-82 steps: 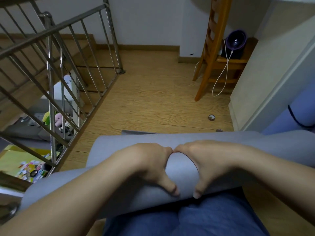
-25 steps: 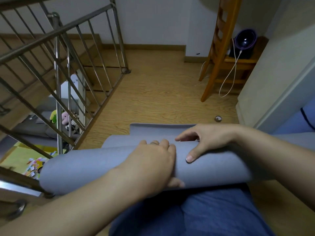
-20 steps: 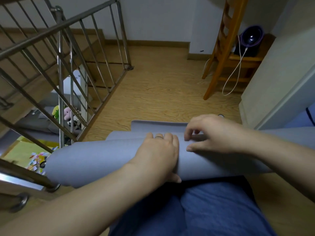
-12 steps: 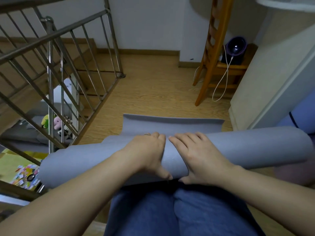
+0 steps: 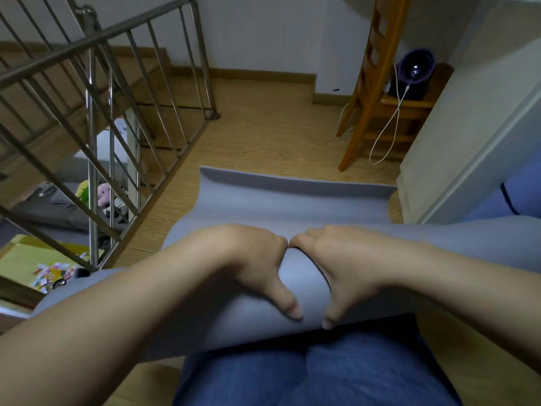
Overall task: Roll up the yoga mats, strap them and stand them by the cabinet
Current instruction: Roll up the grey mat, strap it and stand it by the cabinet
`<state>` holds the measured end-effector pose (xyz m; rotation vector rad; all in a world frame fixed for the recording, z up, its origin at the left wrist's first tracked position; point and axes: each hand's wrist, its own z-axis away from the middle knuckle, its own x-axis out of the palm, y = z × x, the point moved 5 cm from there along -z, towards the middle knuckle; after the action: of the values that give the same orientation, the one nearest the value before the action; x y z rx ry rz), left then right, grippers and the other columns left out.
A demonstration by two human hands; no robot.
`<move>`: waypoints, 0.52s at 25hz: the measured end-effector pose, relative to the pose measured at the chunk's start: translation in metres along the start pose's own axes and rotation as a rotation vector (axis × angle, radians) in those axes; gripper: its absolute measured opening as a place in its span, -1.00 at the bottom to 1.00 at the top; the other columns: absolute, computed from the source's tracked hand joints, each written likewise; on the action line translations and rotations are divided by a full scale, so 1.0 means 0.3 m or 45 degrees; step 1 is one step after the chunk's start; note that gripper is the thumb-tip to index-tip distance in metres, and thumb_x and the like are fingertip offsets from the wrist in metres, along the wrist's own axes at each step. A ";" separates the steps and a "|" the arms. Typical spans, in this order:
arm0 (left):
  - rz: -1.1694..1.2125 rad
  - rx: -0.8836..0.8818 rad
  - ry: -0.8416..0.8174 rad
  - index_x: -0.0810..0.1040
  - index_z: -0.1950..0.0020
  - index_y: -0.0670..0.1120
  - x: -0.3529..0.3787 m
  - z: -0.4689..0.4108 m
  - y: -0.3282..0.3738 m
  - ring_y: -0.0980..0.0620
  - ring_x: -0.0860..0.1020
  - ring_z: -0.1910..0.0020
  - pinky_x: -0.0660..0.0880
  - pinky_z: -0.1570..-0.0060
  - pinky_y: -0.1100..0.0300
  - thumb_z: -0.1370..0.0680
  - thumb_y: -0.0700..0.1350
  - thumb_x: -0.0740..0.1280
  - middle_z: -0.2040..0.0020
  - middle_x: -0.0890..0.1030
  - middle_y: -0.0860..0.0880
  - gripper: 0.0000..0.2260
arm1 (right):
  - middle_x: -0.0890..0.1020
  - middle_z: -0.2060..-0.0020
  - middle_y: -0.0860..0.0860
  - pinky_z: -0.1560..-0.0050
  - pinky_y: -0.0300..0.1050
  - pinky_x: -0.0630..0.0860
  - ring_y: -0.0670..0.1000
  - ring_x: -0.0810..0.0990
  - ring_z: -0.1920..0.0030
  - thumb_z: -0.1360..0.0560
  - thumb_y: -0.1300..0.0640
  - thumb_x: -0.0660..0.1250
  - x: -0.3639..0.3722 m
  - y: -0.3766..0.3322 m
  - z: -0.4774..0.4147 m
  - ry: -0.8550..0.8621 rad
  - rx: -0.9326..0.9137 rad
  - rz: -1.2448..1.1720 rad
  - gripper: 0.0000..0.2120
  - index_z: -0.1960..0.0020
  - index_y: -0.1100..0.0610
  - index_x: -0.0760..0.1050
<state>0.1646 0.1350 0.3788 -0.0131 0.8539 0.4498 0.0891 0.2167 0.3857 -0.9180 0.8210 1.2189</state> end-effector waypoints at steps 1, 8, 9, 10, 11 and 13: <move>0.046 -0.013 -0.059 0.46 -0.27 0.02 -0.014 -0.011 -0.015 -0.01 0.56 -0.07 0.49 -0.17 0.08 -0.21 0.40 0.44 -0.14 0.59 0.05 -0.25 | 0.51 -0.11 -0.09 -0.12 -0.09 0.49 -0.02 0.51 -0.08 -0.08 -0.24 0.59 -0.005 0.021 -0.025 -0.071 0.012 -0.115 -0.11 -0.31 -0.08 0.30; -0.463 -0.049 0.601 0.37 -0.34 -0.08 -0.073 -0.017 0.034 -0.15 0.51 -0.17 0.39 -0.01 0.06 -0.54 0.14 0.28 -0.23 0.48 -0.10 -0.54 | 0.64 -0.03 -0.17 -0.19 -0.06 0.53 -0.13 0.61 -0.03 -0.17 -0.10 0.62 -0.005 0.178 -0.173 -0.391 0.045 -0.612 -0.41 -0.15 -0.08 0.51; -0.486 -0.047 0.642 0.30 -0.37 -0.10 -0.039 -0.009 0.054 -0.15 0.47 -0.20 0.37 -0.06 0.04 -0.55 0.13 0.25 -0.26 0.44 -0.11 -0.51 | 0.65 -0.02 -0.15 -0.19 -0.04 0.53 -0.12 0.62 -0.03 -0.18 -0.10 0.61 0.001 0.187 -0.188 -0.410 0.058 -0.627 -0.43 -0.14 -0.07 0.52; -0.481 -0.062 0.630 0.23 -0.40 -0.13 -0.006 -0.006 0.062 -0.14 0.43 -0.23 0.35 -0.11 0.01 -0.51 0.18 0.28 -0.28 0.39 -0.13 -0.41 | 0.65 -0.03 -0.14 -0.19 -0.03 0.54 -0.11 0.63 -0.03 -0.19 -0.11 0.60 0.001 0.197 -0.198 -0.418 0.081 -0.635 -0.43 -0.14 -0.07 0.53; -0.479 -0.097 0.599 0.15 -0.42 -0.16 0.019 -0.010 0.060 -0.15 0.39 -0.26 0.33 -0.15 -0.01 -0.45 0.24 0.34 -0.30 0.35 -0.14 -0.26 | 0.64 -0.05 -0.13 -0.19 -0.03 0.53 -0.10 0.62 -0.04 -0.20 -0.14 0.59 -0.008 0.202 -0.199 -0.413 0.100 -0.623 -0.42 -0.16 -0.07 0.52; -0.489 -0.168 0.603 0.07 -0.44 -0.19 0.041 -0.027 0.038 -0.17 0.35 -0.27 0.30 -0.18 -0.06 -0.33 0.30 0.41 -0.30 0.31 -0.16 -0.07 | 0.60 -0.14 -0.14 -0.24 -0.11 0.48 -0.12 0.58 -0.09 -0.23 -0.24 0.54 -0.039 0.199 -0.188 -0.340 0.107 -0.511 -0.34 -0.26 -0.07 0.48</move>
<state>0.1612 0.1485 0.3664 -0.4123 1.2538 0.1368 0.0262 0.1666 0.3648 -0.7840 0.4438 0.9221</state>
